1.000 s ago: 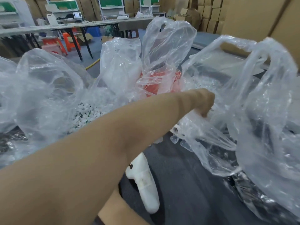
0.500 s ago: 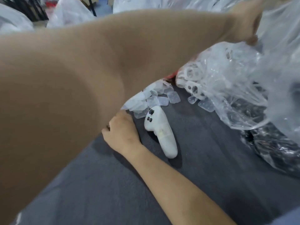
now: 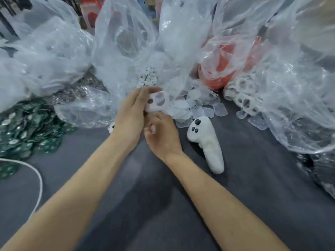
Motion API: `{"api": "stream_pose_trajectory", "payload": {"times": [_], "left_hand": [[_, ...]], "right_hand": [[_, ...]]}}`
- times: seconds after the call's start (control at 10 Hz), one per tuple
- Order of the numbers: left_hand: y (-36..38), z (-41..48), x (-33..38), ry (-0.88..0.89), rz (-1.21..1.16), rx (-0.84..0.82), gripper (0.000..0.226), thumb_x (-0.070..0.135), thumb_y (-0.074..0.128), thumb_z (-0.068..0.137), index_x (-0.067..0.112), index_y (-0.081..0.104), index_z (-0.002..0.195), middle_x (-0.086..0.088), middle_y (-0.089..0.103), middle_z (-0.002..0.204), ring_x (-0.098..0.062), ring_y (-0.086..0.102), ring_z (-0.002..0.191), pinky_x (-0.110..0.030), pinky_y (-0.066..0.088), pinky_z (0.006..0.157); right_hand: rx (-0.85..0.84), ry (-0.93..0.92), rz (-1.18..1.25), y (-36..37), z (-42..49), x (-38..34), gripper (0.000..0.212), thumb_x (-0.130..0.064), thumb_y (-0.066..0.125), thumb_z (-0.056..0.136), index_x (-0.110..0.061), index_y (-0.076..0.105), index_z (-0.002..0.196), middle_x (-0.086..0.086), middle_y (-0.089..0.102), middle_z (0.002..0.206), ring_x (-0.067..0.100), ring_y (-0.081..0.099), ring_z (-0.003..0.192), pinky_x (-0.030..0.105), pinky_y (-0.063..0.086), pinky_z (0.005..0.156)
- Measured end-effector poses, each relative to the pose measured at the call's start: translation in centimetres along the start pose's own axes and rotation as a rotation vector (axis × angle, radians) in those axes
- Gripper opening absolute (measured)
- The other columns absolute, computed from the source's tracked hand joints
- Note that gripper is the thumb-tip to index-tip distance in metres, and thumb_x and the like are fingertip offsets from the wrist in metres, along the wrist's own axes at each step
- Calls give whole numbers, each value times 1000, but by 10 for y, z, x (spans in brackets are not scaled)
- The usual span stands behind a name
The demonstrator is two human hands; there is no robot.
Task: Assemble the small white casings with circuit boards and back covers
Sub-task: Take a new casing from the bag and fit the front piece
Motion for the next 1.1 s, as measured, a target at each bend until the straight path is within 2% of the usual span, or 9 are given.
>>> {"api": "stream_pose_trajectory", "payload": {"times": [0.1, 0.3, 0.4, 0.6, 0.7, 0.8, 0.9, 1.0, 1.1], "left_hand": [[-37, -36, -38, -85, 47, 81, 30, 21, 41, 101, 30, 67, 90, 8, 55, 73, -11, 49, 61, -32, 41, 56], [-54, -47, -54, -49, 182, 91, 23, 19, 47, 100, 5, 66, 98, 10, 58, 74, -1, 53, 65, -29, 45, 68], [-59, -48, -55, -37, 209, 81, 23, 19, 51, 98, 2, 66, 101, 7, 64, 80, -1, 58, 73, -30, 48, 77], [-62, -50, -55, -24, 149, 80, 22, 12, 46, 99, 20, 66, 98, 4, 66, 85, -3, 59, 76, -20, 47, 73], [-71, -51, -56, -46, -88, 147, 33, -6, 36, 80, 21, 54, 88, -1, 57, 83, 0, 50, 67, -13, 39, 63], [-70, -50, -58, -39, -87, 147, 38, -16, 29, 73, 21, 37, 79, 0, 50, 83, 0, 43, 66, -18, 35, 67], [-61, -50, -57, 9, -86, 91, 39, -18, 26, 79, 18, 38, 86, 1, 56, 86, -3, 51, 70, -17, 41, 68], [-58, -52, -51, 87, -110, 83, 33, -11, 26, 95, 16, 45, 96, 2, 66, 94, -11, 63, 79, -22, 49, 79], [-55, -55, -46, 150, -60, 41, 26, 8, 33, 97, 24, 49, 109, 8, 69, 92, -11, 66, 77, -20, 50, 78]], "right_hand": [[-21, -13, 52, -1, 0, -8, 37, 5, 55, 80, -1, 64, 115, 13, 59, 123, 27, 41, 129, 34, 32, 107], [44, -134, 313, -18, -25, -25, 40, 8, 52, 77, -7, 65, 113, 2, 67, 104, 10, 60, 91, 17, 46, 79], [-38, -105, 430, -15, -35, -27, 35, -3, 52, 83, -13, 64, 114, 3, 68, 99, 17, 63, 82, 27, 52, 73], [-18, 179, 693, -6, -32, -7, 21, -4, 63, 88, -21, 55, 98, 6, 70, 82, 13, 59, 56, 16, 44, 52], [-49, 219, 762, -6, -32, -3, 18, -4, 63, 88, -20, 55, 90, 11, 66, 75, 12, 50, 45, 15, 37, 44], [-101, 195, 651, -9, -29, -3, 15, -7, 65, 87, -20, 65, 80, -3, 66, 70, 5, 56, 50, 16, 42, 47], [-151, 79, 177, -8, -27, -6, 3, -20, 73, 81, -19, 73, 78, -8, 65, 81, 4, 60, 73, 21, 45, 69], [13, -57, -74, -22, -27, -17, 20, -30, 76, 78, -17, 75, 93, -3, 60, 103, 12, 57, 92, 22, 43, 82], [120, -263, -37, -33, -31, -35, 27, -20, 72, 79, -15, 70, 106, 0, 62, 103, 19, 56, 94, 21, 43, 88]]}}
Point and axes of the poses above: each hand's wrist, its own z-axis towards the middle knuckle, its own y-axis out of the palm, x = y × z, the point moved 8 cm from there along z, towards the middle knuckle
